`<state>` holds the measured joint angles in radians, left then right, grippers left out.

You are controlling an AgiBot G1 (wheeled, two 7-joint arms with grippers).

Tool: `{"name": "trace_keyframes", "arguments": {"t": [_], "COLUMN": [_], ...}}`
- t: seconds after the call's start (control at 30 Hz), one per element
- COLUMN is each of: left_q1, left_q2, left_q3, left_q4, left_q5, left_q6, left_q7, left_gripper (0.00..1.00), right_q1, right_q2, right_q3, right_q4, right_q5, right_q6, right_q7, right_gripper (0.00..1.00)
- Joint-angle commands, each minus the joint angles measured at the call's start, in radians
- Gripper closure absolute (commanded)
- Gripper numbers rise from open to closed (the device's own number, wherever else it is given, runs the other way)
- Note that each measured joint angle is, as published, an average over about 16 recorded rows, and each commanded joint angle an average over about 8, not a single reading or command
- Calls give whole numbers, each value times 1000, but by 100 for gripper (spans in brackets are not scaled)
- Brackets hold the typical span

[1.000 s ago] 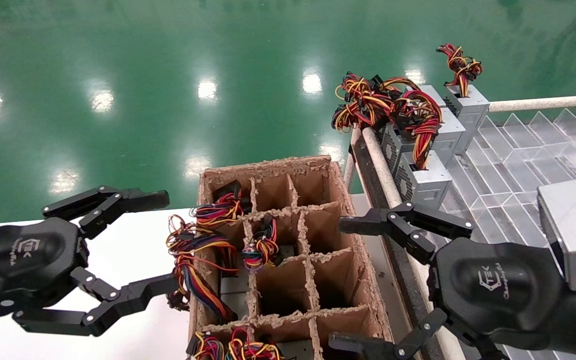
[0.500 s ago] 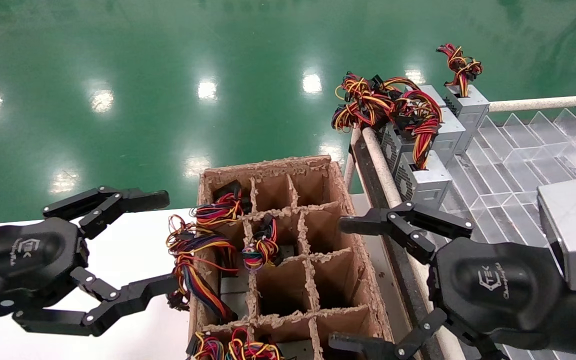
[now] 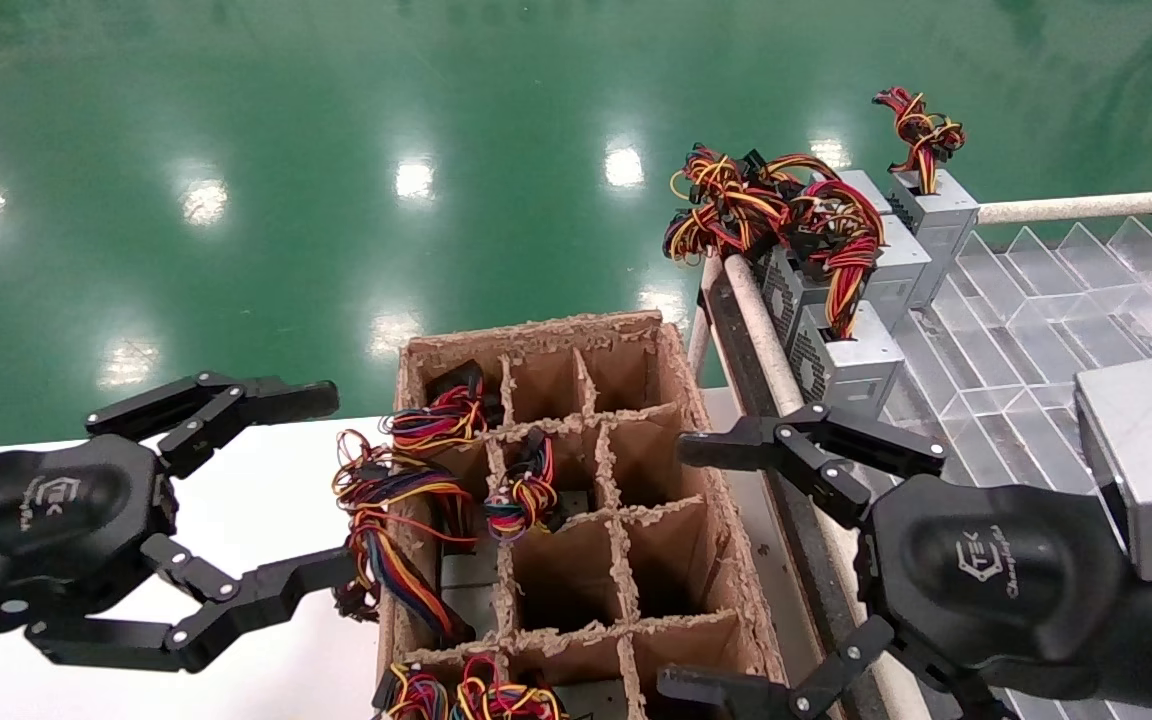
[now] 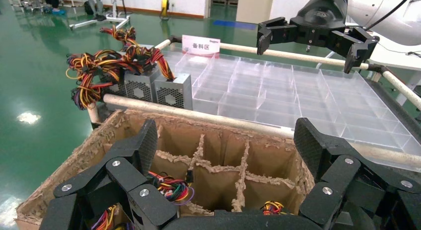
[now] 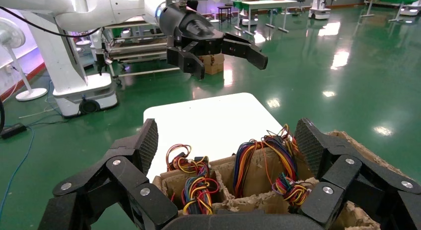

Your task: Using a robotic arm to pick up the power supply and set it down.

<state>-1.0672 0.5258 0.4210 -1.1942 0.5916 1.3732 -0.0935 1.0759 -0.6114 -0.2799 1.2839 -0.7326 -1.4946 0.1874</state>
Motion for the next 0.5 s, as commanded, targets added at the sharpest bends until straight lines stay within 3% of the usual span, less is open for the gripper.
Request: {"name": "trace_keyframes", "arguments": {"t": [0.03,0.5], "left_q1": [0,0], "left_q2": [0,0], "left_q3": [0,0], "left_q4": [0,0], "left_q5": [0,0], "left_q6": [0,0], "left_q7": [0,0], "left_gripper": [0,0], "right_q1": [0,0], "right_q2": [0,0], "right_q3": [0,0], "right_q4": [0,0], "right_q5": [0,0], "right_q6": [0,0], "right_q7": [0,0], "right_gripper": [0,0]}}
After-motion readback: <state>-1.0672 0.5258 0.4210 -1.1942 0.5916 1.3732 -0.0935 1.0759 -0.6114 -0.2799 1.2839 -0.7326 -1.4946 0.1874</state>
